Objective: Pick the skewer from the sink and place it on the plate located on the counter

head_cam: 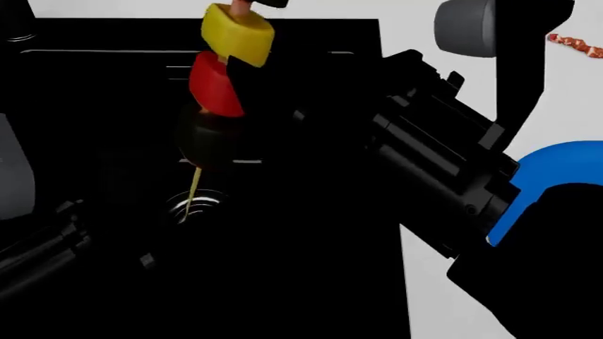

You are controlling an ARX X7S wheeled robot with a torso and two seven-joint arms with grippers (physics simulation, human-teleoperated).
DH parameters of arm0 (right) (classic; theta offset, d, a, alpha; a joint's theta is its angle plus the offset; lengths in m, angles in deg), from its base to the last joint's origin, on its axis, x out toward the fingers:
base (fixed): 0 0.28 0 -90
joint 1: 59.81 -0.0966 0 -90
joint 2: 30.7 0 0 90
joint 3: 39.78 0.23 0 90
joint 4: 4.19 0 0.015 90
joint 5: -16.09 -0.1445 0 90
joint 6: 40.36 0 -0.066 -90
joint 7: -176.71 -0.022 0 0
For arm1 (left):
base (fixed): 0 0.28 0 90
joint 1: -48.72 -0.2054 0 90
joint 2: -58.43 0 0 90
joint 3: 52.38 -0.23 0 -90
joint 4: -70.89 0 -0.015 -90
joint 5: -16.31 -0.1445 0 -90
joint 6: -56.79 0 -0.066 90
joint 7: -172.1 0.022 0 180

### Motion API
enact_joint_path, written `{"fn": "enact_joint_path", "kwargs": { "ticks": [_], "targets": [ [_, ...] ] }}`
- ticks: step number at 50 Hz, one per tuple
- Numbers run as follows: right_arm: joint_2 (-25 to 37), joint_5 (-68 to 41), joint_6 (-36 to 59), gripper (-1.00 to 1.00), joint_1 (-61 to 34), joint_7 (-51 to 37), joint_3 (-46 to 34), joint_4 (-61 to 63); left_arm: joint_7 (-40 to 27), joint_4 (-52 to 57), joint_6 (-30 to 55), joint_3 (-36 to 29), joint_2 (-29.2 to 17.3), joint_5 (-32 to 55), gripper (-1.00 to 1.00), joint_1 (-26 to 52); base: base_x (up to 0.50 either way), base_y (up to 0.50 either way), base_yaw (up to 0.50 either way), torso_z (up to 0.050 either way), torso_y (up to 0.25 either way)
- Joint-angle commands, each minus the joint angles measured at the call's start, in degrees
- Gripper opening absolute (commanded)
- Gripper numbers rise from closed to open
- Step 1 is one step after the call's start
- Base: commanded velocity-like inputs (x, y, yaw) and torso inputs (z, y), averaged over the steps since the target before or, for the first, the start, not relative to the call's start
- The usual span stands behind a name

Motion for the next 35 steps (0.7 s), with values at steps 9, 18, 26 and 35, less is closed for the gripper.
{"fn": "enact_joint_path", "kwargs": {
  "ticks": [9, 18, 26, 35],
  "targets": [
    [2.7, 5.5, -2.4, -1.00, -0.7, -1.9, 1.6, 1.5, -1.4, 0.8, -3.4, -0.5, -3.2, 1.8, 1.00, -1.9, 0.00, 0.00, 0.00, 0.000, 0.000],
    [5.0, 1.0, 1.3, -1.00, -3.2, -7.6, 3.7, 3.2, -3.0, 1.2, -4.0, 0.3, -4.1, 3.7, 1.00, -2.3, 0.00, 0.00, 0.00, 0.000, 0.000],
    [7.6, -8.6, 8.3, -1.00, -8.9, -20.6, 4.3, 2.4, -3.0, 1.1, -5.8, -1.0, -5.0, 2.6, 1.00, -2.6, 0.00, 0.00, 0.00, 0.000, 0.001],
    [10.5, -19.8, 12.4, -1.00, -14.9, -37.1, 0.1, 1.6, -4.5, 2.3, -6.7, -1.7, -5.8, 1.9, 1.00, -3.2, 0.00, 0.00, 0.00, 0.000, 0.000]
  ]
}}
